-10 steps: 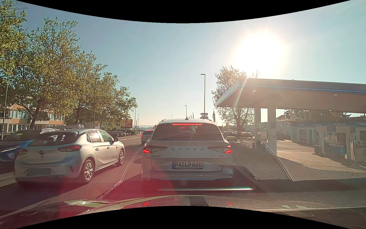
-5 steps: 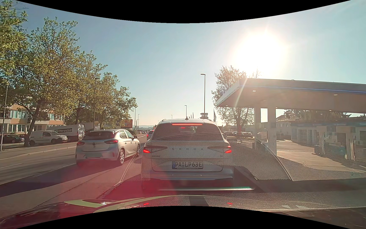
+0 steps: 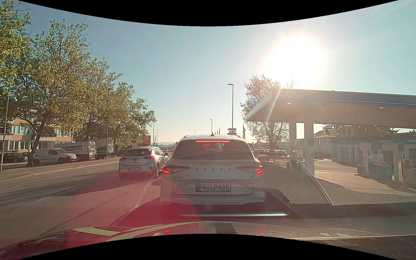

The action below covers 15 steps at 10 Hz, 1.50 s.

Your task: Follow the waypoints while adhering to traffic rules and regulations

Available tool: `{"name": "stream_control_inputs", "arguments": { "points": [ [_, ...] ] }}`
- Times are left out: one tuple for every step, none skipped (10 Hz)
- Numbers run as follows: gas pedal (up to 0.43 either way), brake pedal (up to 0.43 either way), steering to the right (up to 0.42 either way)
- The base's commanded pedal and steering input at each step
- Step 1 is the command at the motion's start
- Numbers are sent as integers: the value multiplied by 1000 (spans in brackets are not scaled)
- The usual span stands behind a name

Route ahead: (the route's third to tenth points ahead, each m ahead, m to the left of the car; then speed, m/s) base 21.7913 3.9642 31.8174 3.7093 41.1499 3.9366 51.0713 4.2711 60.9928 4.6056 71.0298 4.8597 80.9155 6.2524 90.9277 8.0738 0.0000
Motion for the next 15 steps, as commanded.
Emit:
{"name": "stream_control_inputs", "arguments": {
  "points": [
    [0, 244, -7],
    [0, 250, -7],
    [0, 250, -7],
    [0, 250, -7],
    [0, 250, -7],
    [0, 250, -7],
    [0, 244, -7],
    [0, 250, -7],
    [0, 250, -7],
    [0, 244, -7],
    [0, 250, -7],
    [0, 244, -7],
    [0, 250, -7],
    [0, 244, -7],
    [0, 244, -7]
  ]
}}
